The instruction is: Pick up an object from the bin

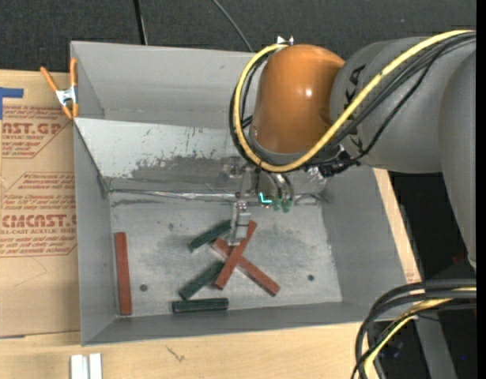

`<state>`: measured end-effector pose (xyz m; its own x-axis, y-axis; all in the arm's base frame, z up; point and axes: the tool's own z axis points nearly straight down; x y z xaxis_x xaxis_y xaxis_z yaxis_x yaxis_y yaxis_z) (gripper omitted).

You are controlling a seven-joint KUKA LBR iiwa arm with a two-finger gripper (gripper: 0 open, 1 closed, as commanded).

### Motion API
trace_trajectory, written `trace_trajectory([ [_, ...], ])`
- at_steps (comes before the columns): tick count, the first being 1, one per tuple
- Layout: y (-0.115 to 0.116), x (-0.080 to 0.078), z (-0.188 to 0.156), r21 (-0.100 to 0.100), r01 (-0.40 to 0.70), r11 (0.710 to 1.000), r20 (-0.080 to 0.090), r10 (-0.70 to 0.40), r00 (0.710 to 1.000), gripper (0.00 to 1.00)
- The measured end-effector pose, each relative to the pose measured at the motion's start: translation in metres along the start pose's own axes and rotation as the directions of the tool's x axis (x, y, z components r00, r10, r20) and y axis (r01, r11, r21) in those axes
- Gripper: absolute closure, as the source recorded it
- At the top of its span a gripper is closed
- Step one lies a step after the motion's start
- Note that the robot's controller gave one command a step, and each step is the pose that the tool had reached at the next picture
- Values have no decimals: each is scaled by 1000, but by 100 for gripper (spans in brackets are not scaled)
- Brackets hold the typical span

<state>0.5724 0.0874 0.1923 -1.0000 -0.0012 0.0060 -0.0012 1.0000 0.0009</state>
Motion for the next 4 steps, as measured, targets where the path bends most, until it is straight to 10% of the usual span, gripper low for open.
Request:
trace_trajectory([
  [2,-3,8,35,-2,-36,999,16,36,999,0],
  [3,9,-11,112,1,223,975,7,-223,975,100],
  [4,9,-11,112,1,223,975,7,-223,975,100],
])
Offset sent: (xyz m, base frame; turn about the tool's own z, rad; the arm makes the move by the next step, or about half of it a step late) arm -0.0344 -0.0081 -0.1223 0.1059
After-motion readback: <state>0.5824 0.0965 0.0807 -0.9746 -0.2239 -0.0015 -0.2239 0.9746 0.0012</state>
